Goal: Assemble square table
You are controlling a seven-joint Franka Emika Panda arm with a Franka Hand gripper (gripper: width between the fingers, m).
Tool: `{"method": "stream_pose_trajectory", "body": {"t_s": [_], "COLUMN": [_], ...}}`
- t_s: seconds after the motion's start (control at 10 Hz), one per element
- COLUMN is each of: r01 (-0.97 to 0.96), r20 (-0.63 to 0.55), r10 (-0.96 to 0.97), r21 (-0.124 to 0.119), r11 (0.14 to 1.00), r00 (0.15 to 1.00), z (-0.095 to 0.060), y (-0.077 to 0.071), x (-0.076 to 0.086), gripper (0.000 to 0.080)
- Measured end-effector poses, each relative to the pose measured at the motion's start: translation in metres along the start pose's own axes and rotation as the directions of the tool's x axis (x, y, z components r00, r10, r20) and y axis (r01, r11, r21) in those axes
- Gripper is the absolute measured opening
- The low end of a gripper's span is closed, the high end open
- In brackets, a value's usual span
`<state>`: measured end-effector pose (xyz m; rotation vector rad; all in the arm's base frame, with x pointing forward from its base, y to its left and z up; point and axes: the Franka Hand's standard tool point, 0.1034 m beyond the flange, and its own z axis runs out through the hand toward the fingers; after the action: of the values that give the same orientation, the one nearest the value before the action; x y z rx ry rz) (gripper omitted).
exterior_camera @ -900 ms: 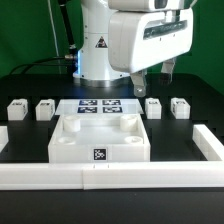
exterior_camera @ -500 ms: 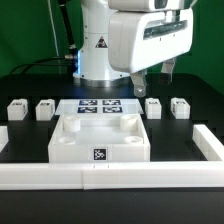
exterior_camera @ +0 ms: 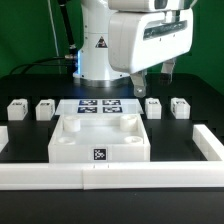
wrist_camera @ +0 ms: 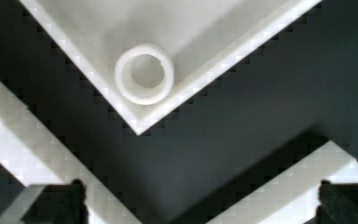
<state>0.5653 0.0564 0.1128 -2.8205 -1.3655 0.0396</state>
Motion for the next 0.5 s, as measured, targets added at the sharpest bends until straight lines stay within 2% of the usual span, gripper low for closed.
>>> {"method": "stream_pose_trajectory", "body": {"t_s": [0.3,0.5], "r01": [0.044,0.262], "r20": [0.001,0.011], "r10": [-0.044,-0.262], "r21": [0.000,0.015], "r11": [0.999,0.965], "r00": [0.999,0.965], "z": [0.000,0.011], "y": [0.000,-0.006], "x": [-0.004,-0.050], "gripper": [0.0650,0.0650]}}
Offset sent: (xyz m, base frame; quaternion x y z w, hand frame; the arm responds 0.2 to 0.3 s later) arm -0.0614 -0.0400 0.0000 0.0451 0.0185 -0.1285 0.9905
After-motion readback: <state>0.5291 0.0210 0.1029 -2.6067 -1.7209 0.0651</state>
